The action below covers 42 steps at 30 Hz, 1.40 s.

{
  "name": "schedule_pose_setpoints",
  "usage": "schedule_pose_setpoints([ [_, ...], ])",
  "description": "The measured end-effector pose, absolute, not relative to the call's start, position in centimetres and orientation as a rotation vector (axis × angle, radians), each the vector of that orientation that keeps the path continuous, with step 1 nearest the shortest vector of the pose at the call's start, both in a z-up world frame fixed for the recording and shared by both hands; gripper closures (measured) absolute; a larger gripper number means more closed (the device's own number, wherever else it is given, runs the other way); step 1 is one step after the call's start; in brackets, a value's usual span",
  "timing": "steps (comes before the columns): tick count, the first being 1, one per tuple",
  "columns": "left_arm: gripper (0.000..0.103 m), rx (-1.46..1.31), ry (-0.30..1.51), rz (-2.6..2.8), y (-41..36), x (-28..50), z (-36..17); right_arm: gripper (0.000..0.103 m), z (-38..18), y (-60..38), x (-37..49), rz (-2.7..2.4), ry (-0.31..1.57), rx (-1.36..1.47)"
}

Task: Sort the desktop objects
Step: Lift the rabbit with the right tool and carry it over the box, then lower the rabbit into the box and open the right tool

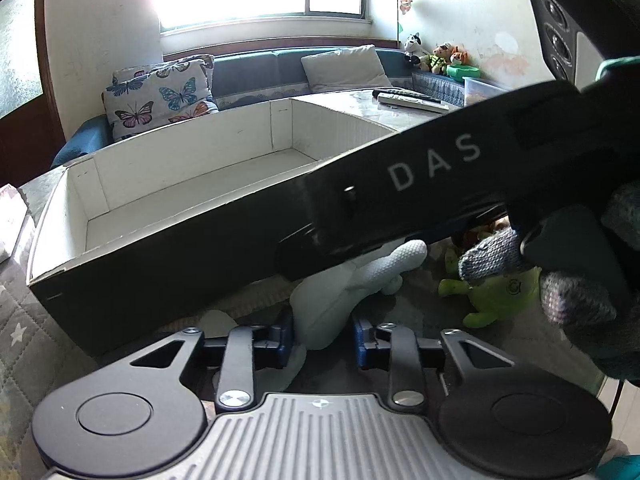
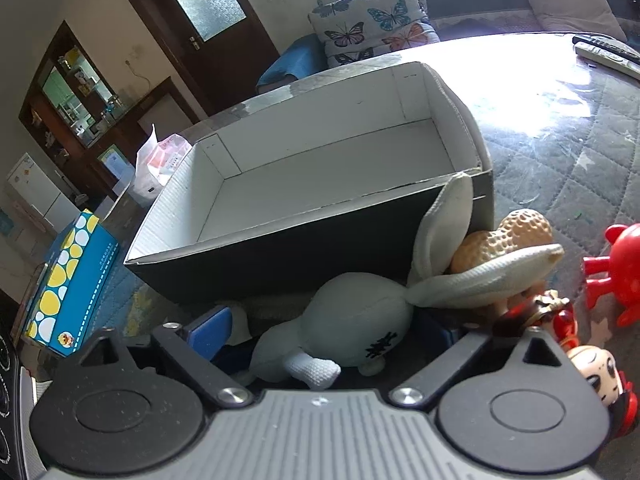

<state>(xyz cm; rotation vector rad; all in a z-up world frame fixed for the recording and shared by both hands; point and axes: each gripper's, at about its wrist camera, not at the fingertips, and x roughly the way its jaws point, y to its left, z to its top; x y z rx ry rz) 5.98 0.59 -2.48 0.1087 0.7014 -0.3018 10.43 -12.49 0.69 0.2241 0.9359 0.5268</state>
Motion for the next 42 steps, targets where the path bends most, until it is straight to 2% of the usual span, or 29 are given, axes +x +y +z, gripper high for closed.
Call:
schedule_pose_setpoints([
  [1, 0.075, 0.102, 0.701, -0.301, 0.7, 5.8, -2.5, 0.014, 0.7, -12.6, 10.4, 0.527, 0.936, 0.227],
  [2, 0.076, 0.098, 0.700, -0.297, 0.8, 5.6, -2.5, 0.023, 0.8, -13.0, 10.4, 0.519, 0.935, 0.233],
  [7, 0.077, 0.090, 0.692, -0.284, 1.1, 4.2, -2.1, 0.039, 0.5, -13.3, 10.5, 0.515, 0.957, 0.256],
  [13, 0.078, 0.096, 0.700, -0.293, 0.9, 2.8, -2.1, 0.039, 0.1, -12.5, 10.3, 0.523, 0.975, 0.231],
  [17, 0.071, 0.101, 0.707, -0.274, 0.7, 3.2, -2.1, 0.042, 0.0, -11.9, 10.0, 0.526, 0.956, 0.188],
  [22, 0.075, 0.103, 0.689, -0.284, 0.5, 2.8, -1.6, 0.048, 0.6, -12.6, 9.4, 0.530, 0.935, 0.193],
  [30, 0.076, 0.120, 0.527, -0.191, 0.7, 1.1, 3.0, 0.049, 5.8, -12.8, 8.0, 0.621, 0.757, 0.203],
  [37, 0.076, 0.113, 0.459, -0.115, 2.7, 5.3, 6.8, 0.050, 9.1, -10.8, 12.6, 0.668, 0.686, 0.231],
  [42, 0.076, 0.081, 0.517, -0.069, 5.2, 10.2, 7.9, 0.050, 9.6, -8.7, 17.5, 0.665, 0.717, 0.260],
])
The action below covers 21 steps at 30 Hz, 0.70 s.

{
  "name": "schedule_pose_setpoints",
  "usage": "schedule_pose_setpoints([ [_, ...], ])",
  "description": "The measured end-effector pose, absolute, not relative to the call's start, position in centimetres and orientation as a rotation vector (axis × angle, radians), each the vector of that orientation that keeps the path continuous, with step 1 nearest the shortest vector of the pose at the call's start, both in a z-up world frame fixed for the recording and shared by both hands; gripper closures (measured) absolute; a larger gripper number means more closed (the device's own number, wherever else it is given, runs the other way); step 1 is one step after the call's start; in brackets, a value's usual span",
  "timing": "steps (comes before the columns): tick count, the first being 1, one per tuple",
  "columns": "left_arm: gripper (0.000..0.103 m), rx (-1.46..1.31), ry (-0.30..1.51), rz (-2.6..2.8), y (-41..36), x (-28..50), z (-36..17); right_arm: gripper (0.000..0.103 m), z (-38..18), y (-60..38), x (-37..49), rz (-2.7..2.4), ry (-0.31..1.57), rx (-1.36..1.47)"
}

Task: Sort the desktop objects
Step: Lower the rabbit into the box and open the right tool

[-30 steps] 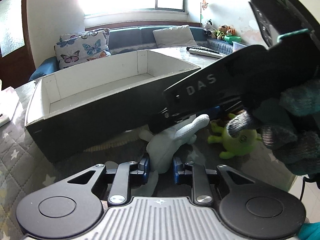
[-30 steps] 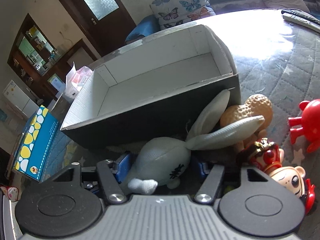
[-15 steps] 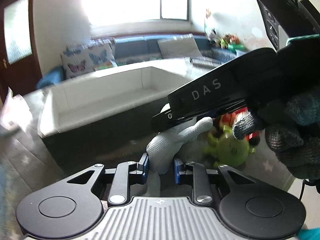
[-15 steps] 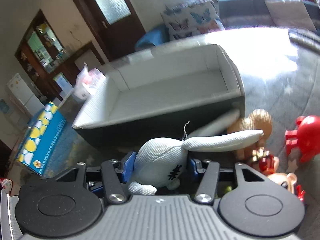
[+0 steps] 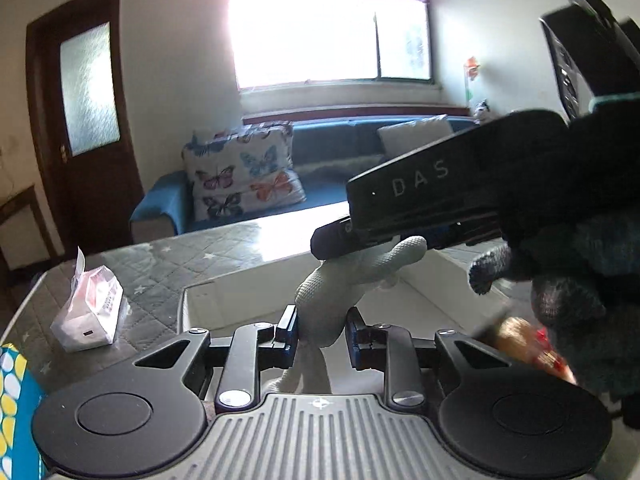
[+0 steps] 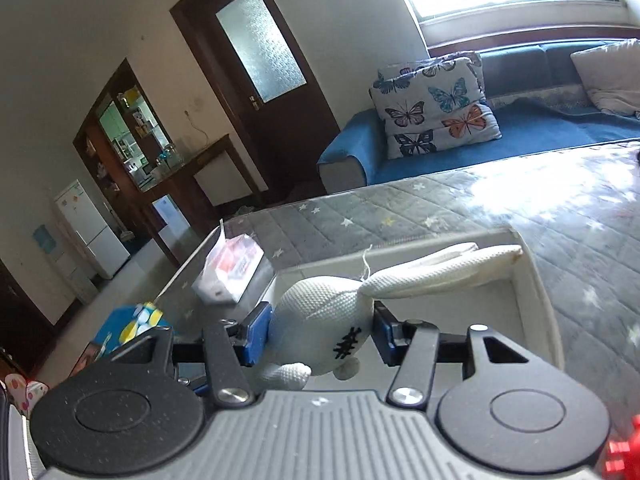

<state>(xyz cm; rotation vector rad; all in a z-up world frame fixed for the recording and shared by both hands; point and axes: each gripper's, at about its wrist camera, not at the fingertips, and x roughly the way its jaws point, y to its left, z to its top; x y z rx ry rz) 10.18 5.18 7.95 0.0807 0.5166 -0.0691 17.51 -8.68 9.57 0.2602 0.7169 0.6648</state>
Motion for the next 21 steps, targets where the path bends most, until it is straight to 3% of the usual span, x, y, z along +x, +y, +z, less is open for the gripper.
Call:
schedule_pose_setpoints([
  [9, 0.071, -0.010, 0.675, 0.006, 8.6, 14.8, 5.0, 0.045, 5.7, -5.3, 23.6, 0.640, 0.865, 0.319],
  [18, 0.071, -0.044, 0.646, 0.015, 8.7, 12.9, 5.6, 0.021, 6.9, -6.2, 21.8, 0.682, 0.818, 0.239],
  [20, 0.071, -0.045, 0.636, 0.011, 8.3, 12.3, 5.8, 0.010, 7.7, -7.1, 20.8, 0.691, 0.792, 0.232],
  [21, 0.071, -0.048, 0.630, 0.009, 8.1, 11.9, 6.0, 0.009, 8.1, -7.5, 20.2, 0.694, 0.778, 0.229],
])
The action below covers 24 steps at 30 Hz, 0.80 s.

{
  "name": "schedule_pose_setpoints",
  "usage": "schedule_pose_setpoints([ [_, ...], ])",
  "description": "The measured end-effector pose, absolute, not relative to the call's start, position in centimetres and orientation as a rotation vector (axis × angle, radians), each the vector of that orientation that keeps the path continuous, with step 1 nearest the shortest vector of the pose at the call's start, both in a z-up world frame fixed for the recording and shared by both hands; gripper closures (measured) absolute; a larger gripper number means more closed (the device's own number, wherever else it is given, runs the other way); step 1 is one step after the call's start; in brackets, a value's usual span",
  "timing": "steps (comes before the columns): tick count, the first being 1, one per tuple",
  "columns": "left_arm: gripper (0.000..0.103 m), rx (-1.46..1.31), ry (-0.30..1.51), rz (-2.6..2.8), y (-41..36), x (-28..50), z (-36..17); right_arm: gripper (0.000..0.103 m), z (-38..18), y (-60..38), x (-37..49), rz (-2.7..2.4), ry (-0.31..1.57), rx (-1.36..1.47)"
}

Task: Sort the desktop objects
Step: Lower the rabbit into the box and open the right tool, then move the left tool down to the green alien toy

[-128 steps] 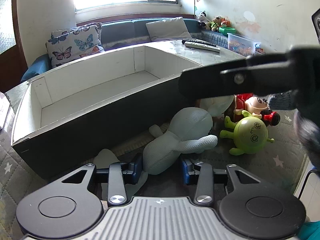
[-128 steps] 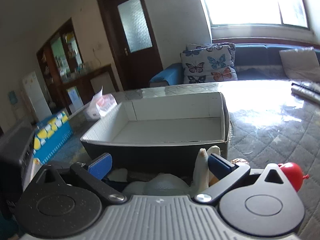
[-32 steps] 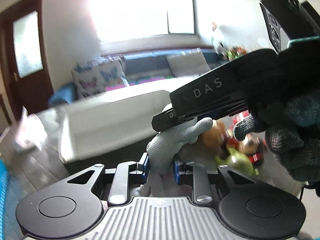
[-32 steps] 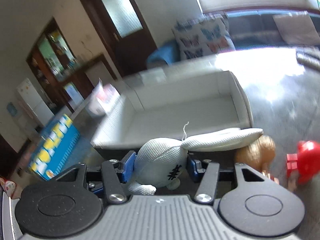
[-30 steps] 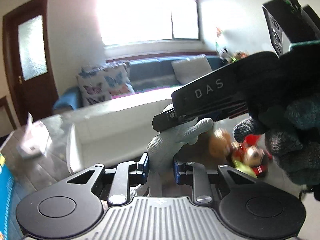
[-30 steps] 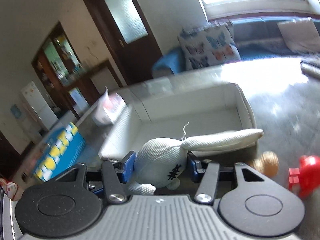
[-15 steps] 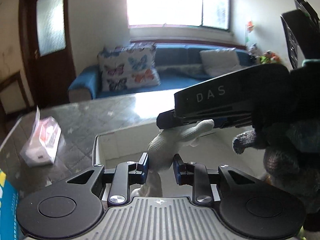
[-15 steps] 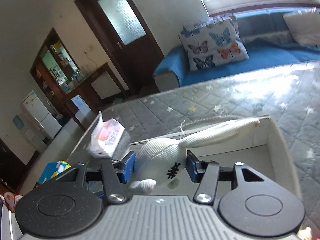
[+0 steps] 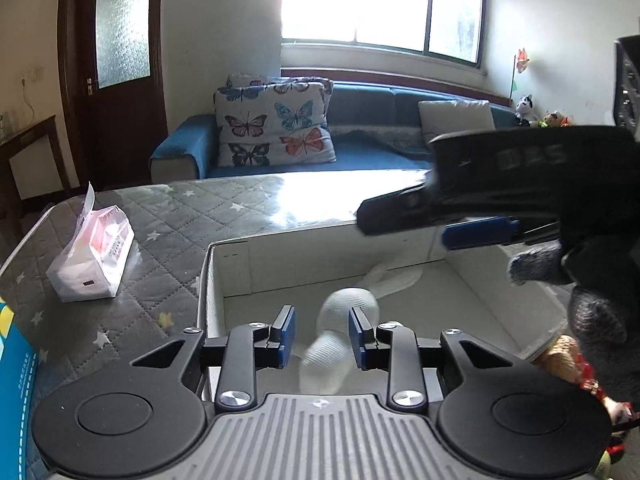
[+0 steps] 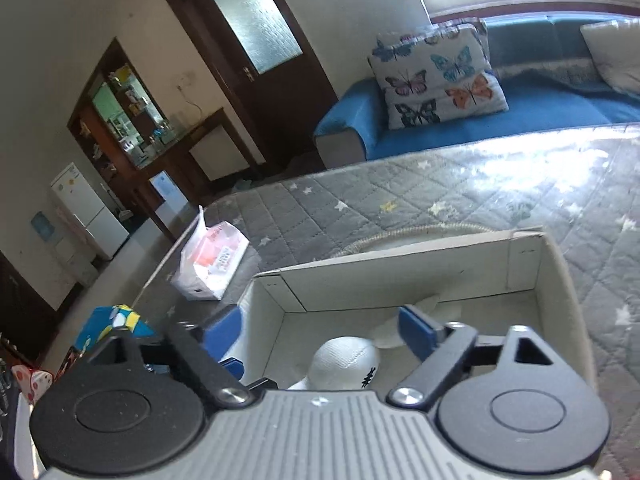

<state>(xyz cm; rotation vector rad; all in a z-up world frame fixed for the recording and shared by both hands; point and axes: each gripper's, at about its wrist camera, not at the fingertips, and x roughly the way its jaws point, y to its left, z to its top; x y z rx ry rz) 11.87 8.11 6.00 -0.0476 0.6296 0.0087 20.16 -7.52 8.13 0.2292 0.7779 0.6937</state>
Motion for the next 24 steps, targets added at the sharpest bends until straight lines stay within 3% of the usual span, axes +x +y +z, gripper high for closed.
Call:
schedule_pose_setpoints([
  [8, 0.071, -0.065, 0.600, -0.028, 6.0, 8.5, 6.8, 0.000, 11.0, -11.9, 14.5, 0.695, 0.684, 0.189],
  [16, 0.071, -0.060, 0.603, -0.100, 3.1, 5.5, 6.5, 0.000, 14.0, -16.9, 8.8, 0.695, 0.582, 0.153],
  [24, 0.071, -0.066, 0.657, -0.189, 0.1, 3.8, 4.2, 0.000, 11.3, -20.5, 3.7, 0.622, 0.580, 0.035],
])
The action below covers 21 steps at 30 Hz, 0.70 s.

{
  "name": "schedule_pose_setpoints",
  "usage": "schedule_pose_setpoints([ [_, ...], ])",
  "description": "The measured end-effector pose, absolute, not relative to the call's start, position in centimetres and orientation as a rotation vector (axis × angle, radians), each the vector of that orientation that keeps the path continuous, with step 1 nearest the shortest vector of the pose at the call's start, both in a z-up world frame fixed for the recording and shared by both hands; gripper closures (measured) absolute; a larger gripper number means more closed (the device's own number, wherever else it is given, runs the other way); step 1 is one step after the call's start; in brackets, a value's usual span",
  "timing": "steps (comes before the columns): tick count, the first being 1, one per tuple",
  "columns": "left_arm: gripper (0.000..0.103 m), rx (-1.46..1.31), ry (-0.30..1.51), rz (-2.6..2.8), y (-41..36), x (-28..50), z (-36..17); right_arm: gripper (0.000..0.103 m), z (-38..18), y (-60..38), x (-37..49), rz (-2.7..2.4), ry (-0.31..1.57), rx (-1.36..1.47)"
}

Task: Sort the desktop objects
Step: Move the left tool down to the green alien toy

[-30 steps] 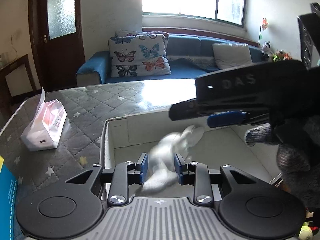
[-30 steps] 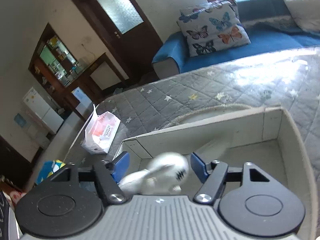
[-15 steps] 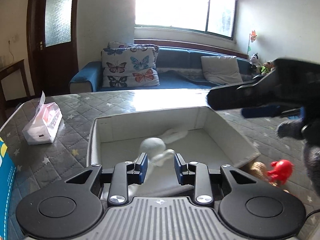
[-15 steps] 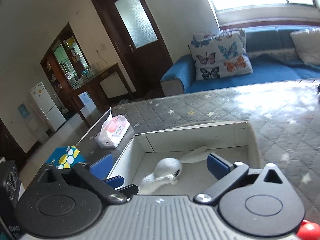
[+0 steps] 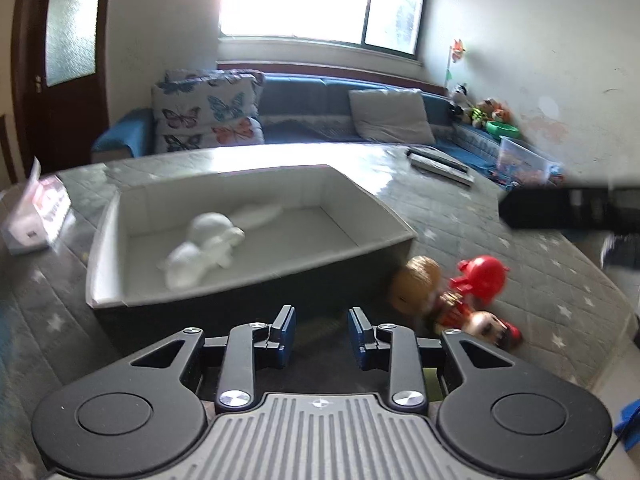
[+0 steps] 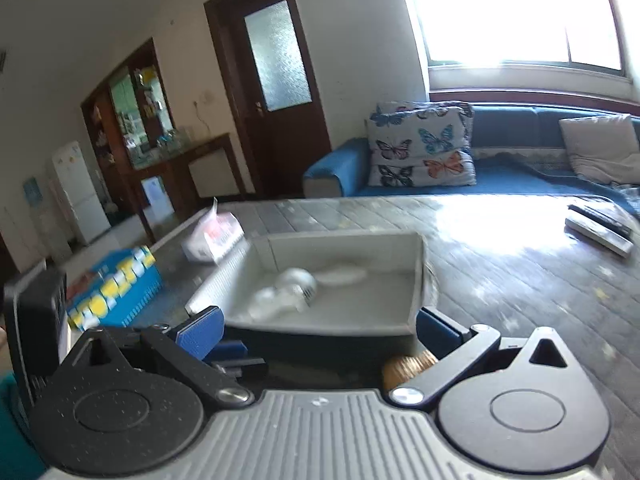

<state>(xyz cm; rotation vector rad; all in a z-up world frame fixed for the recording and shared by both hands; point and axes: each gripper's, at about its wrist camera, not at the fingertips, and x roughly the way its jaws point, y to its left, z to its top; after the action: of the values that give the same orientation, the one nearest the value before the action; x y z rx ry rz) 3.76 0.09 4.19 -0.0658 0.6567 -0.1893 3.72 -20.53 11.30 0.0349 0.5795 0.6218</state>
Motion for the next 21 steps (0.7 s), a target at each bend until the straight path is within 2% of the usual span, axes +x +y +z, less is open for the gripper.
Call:
schedule_pose_setpoints([
  [10, 0.071, -0.075, 0.687, -0.299, -2.2, 2.3, 3.1, 0.000, 6.6, -21.5, -1.7, 0.617, 0.605, -0.087],
  [21, 0.071, -0.089, 0.699, -0.325, -2.4, 2.6, 2.8, 0.001, 3.1, -20.7, -2.7, 0.661, 0.691, -0.126],
])
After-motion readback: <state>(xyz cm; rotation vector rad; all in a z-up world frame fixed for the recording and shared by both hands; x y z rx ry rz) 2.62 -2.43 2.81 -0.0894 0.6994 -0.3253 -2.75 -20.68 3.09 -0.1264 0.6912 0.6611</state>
